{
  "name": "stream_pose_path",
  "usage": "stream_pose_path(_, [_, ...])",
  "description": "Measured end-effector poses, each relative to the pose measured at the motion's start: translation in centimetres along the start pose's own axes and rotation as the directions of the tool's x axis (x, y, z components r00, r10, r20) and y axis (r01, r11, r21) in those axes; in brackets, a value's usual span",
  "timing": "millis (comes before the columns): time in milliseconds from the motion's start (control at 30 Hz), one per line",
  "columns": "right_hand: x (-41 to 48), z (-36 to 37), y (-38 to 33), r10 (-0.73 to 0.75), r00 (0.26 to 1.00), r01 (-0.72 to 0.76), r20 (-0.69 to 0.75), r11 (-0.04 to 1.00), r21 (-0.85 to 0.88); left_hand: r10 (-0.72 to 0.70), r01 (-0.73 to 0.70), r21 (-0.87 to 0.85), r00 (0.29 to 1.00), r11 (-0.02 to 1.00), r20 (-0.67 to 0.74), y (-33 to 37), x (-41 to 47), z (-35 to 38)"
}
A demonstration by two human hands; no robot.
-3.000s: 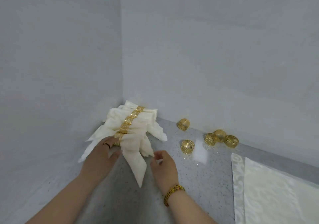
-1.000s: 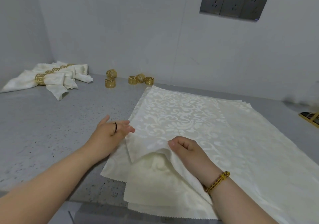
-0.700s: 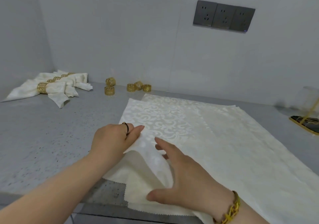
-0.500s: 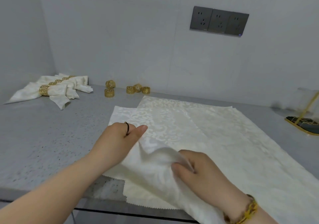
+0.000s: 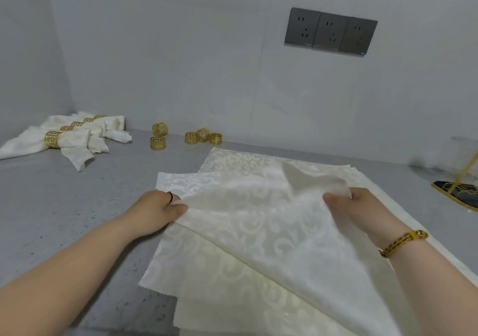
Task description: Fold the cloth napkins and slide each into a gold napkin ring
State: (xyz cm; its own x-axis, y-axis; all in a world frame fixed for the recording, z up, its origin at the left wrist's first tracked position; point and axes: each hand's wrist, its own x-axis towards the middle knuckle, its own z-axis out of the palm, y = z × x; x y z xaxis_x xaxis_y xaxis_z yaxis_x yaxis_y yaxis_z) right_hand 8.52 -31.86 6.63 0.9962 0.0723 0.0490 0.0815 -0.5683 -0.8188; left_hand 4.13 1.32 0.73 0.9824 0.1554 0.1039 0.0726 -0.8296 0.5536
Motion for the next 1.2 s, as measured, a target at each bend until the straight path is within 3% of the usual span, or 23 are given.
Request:
stream_pose_path(133, [0.9, 1.0, -0.7, -0.058, 0.998, 0.051, -0.039, 0.987, -0.15, 0.044, -0.045, -0.054, 0.999, 0.998, -0.016, 0.2, -0.7, -1.7])
stream_pose_path(233, [1.5, 2.5, -1.1, -0.037, 0.998, 0.047, 0.049, 0.973, -0.226, 0.038, -0.034, 0.09, 0.999, 0.995, -0.039, -0.9, -2.3, -3.9])
stream_pose_path(400, [2.9, 6.3, -0.9, 0.028, 0.984, 0.045, 0.175, 0.916, -0.398, -0.116, 0.094, 0.389, 0.993, 0.916, 0.033, -3.2, -4.2, -4.8])
stream_pose_path(533, [4.8, 8.0, -0.9, 0.05, 0.984, 0.032, 0.169, 0.892, -0.45, -0.134, 0.161, 0.356, 0.986, 0.92, -0.1, -3.4, -3.6, -3.6])
stream_pose_path(633, [6.8, 8.6, -1.4, 0.056, 0.991, 0.004, 0.124, 0.897, -0.441, -0.148, 0.218, 0.425, 0.97, 0.878, -0.192, -3.0, -2.7, -2.8])
stream_pose_path(767, [10.6, 10.0, -1.9, 0.04, 0.998, -0.016, 0.04, 0.875, -0.484, 0.019, 0.128, 0.509, 0.962, 0.851, -0.272, -1.0, -0.4, -2.0])
stream_pose_path(867, [12.8, 11.2, -1.4, 0.055, 0.998, -0.042, 0.005, 0.816, -0.576, 0.122, -0.095, 0.312, 0.99, 0.945, -0.069, 2.0, 0.2, -0.3])
stream_pose_path(933, [14.0, 11.8, -1.2, 0.083, 0.997, -0.062, 0.009, 0.804, -0.591, 0.187, -0.198, 0.251, 0.98, 0.947, 0.068, 3.4, 0.4, 1.3])
stream_pose_path(1100, [16.2, 12.6, -1.2, 0.078, 0.996, -0.031, 0.038, 0.725, -0.688, 0.157, -0.269, 0.337, 0.933, 0.902, 0.324, 2.4, 1.1, 3.4])
stream_pose_path(1200, [16.6, 13.3, -1.0, 0.06, 0.998, -0.028, 0.016, 0.665, -0.746, 0.104, -0.239, 0.375, 0.932, 0.896, 0.346, 1.4, 1.7, 4.1])
